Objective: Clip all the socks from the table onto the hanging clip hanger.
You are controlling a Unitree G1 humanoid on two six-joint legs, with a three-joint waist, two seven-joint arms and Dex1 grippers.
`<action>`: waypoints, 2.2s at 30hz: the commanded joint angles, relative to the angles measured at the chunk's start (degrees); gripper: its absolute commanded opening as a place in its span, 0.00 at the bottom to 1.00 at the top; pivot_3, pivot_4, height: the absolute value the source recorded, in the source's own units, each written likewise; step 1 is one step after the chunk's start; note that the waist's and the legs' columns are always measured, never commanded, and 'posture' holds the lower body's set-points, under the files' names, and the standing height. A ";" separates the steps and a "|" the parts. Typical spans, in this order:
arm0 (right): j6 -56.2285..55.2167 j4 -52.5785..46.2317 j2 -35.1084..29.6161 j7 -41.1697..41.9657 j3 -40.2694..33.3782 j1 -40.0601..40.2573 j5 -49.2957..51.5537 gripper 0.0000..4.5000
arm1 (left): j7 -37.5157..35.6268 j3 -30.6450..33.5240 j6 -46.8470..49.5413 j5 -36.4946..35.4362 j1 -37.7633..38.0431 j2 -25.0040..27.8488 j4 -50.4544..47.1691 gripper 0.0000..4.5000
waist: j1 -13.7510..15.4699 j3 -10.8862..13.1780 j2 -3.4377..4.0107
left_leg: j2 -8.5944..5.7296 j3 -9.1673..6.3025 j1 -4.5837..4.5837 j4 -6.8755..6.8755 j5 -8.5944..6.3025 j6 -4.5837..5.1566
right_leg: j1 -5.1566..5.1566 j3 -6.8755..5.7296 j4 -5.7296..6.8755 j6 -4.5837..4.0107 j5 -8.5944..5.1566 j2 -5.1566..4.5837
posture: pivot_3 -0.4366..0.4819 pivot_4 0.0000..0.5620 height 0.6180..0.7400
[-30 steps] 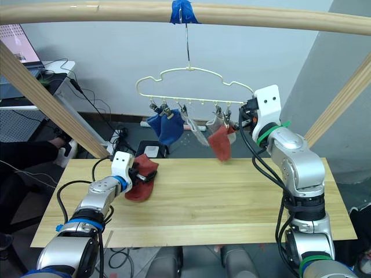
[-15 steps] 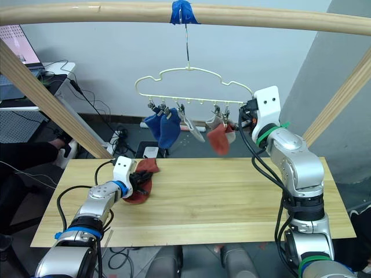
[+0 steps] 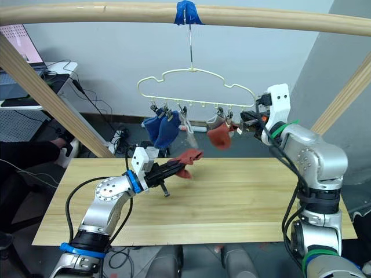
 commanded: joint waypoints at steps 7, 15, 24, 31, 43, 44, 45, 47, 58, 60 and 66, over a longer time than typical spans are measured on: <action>22.99 0.54 12.28 -12.26 -21.13 -8.65 4.71 0.00 | 2.88 -4.06 -9.52 3.62 -4.00 -4.26 -1.60 0.01 | 0.12 0.00 0.00 | -0.04 0.00 -0.03 -0.01 0.00 0.01 | -0.01 0.02 -0.06 0.00 0.00 0.00 | 0.40 0.36 1.00; 22.99 2.11 15.24 -21.94 -25.07 -9.62 13.37 0.00 | 4.33 -5.65 -12.26 5.67 -5.22 -5.20 0.83 0.01 | -0.19 0.00 0.01 | -0.03 0.02 -0.04 -0.10 -0.02 0.03 | -0.04 0.02 -0.12 0.01 -0.01 0.01 | 0.40 0.36 1.00; 22.99 3.24 14.32 -30.41 -24.33 -8.60 23.08 0.00 | 7.48 -5.76 -14.38 7.20 -7.11 -7.31 3.17 0.01 | -0.53 0.00 0.01 | -0.04 0.03 -0.07 -0.10 -0.02 0.04 | -0.04 0.03 -0.17 0.02 -0.02 0.01 | 0.39 0.36 1.00; 22.99 4.62 14.03 -36.50 -25.14 -8.49 29.82 0.00 | 8.84 -5.93 -15.65 7.82 -7.25 -7.94 3.80 0.01 | -1.33 0.00 0.01 | -0.03 0.03 -0.09 -0.19 -0.02 0.04 | -0.05 0.03 -0.31 0.02 -0.02 0.01 | 0.38 0.35 1.00; 22.99 6.88 14.53 -45.74 -25.99 -8.96 39.65 0.00 | 10.70 -6.37 -17.92 9.06 -8.50 -8.33 5.07 0.01 | -1.47 0.00 0.01 | -0.03 0.03 -0.13 -0.22 -0.04 0.07 | -0.05 0.03 -0.42 0.02 -0.02 0.01 | 0.39 0.33 1.00; 22.99 7.03 14.33 -46.15 -25.72 -8.80 40.33 0.00 | 10.89 -6.36 -18.00 9.11 -8.61 -8.32 5.16 0.01 | -1.47 0.00 0.01 | -0.02 0.03 -0.14 -0.22 -0.04 0.07 | -0.05 0.03 -0.43 0.02 -0.02 0.01 | 0.39 0.33 1.00; 22.99 7.16 14.06 -46.45 -25.35 -8.61 40.97 0.00 | 11.01 -6.34 -18.03 9.09 -8.71 -8.30 5.22 0.01 | -1.47 0.00 0.01 | -0.03 0.03 -0.14 -0.24 -0.04 0.07 | -0.05 0.03 -0.45 0.02 -0.02 0.01 | 0.39 0.33 1.00; 22.99 7.39 13.41 -46.81 -24.62 -8.23 41.94 0.00 | 11.16 -6.30 -18.06 9.07 -8.83 -8.24 5.25 0.01 | -1.47 0.00 0.01 | -0.03 0.03 -0.15 -0.26 -0.04 0.07 | -0.05 0.03 -0.48 0.02 -0.02 0.01 | 0.39 0.33 1.00; 21.30 6.98 10.53 -45.54 -22.03 -7.14 44.82 0.70 | 9.71 -7.16 -16.36 8.44 -9.12 -8.09 5.80 0.00 | -1.62 0.00 0.01 | 0.00 0.07 -0.15 -0.53 -0.04 0.08 | -0.09 0.03 -0.66 0.01 -0.01 0.01 | 0.39 0.33 1.00; 21.13 5.15 7.83 -42.91 -19.96 -6.13 44.14 0.86 | 8.15 -7.77 -13.50 7.10 -9.12 -8.39 5.88 0.11 | -1.57 0.00 0.01 | -0.01 0.07 -0.16 -0.59 -0.04 0.07 | -0.09 0.03 -0.75 0.01 -0.01 0.01 | 0.38 0.33 1.00; 15.11 -5.59 -5.86 -27.73 -8.65 1.76 37.51 1.00 | 3.10 -9.54 -1.98 2.80 -7.66 -8.68 4.12 0.51 | -1.62 0.00 0.02 | 0.00 0.13 -0.19 -0.87 -0.04 0.07 | -0.11 0.02 -1.03 0.06 -0.04 -0.01 | 0.36 0.34 1.00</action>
